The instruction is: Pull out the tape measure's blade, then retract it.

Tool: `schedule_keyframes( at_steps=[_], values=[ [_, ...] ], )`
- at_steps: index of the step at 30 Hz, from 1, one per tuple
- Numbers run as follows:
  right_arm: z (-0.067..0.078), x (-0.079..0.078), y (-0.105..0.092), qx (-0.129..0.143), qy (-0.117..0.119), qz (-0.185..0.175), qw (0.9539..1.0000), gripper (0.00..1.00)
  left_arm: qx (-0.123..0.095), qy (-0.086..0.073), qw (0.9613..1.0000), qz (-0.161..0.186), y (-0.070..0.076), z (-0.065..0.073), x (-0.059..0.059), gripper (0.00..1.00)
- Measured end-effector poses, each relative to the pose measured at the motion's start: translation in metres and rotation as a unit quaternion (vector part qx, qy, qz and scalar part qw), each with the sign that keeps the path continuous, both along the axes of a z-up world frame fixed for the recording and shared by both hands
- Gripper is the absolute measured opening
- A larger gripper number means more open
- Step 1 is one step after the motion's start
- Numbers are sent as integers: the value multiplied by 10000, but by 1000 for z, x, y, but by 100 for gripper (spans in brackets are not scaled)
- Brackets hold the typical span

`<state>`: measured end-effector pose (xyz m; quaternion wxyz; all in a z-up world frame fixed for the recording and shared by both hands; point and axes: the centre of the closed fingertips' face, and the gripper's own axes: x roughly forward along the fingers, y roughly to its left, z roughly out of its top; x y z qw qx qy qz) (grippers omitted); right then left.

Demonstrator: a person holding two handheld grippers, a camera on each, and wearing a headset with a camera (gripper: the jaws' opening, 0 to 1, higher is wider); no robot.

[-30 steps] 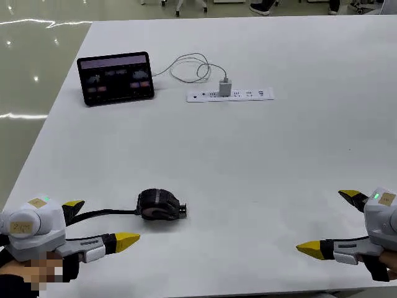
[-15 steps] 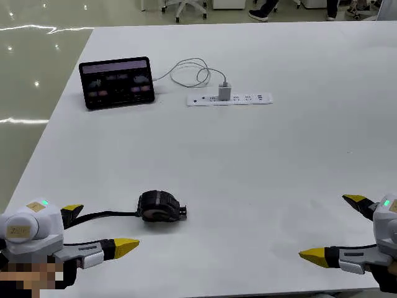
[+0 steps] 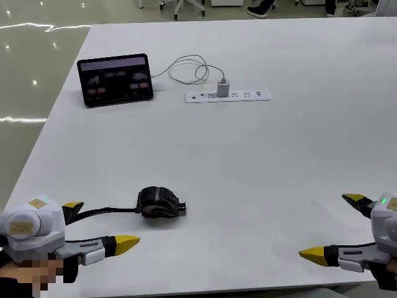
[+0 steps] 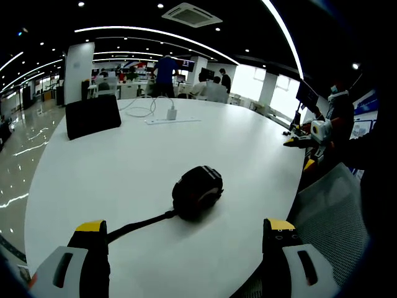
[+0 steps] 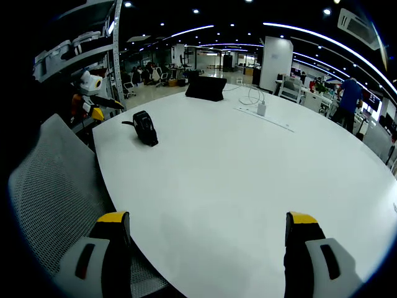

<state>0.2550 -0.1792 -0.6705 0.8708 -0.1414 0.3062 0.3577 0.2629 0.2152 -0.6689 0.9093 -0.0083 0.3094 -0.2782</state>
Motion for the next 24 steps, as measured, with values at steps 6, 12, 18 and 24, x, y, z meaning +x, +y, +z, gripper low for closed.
schedule_keyframes(
  at_steps=[6, 12, 18, 24],
  values=[
    [-1, 0, -2, -15, 7, -16, 10000, 100, -46, 39, 10000, -68, -6, -1, -3, 100],
    [-1, -1, -3, -4, 12, -37, 10000, 100, -35, 59, 9999, -86, -6, -1, -4, 100],
    [0, -1, -2, 12, 8, -54, 10000, 100, -24, 77, 9999, -77, -5, -2, -3, 100],
    [2, -1, -2, 38, -8, -77, 10000, 100, -10, 73, 9999, -86, -5, -2, -2, 100]
  ],
)
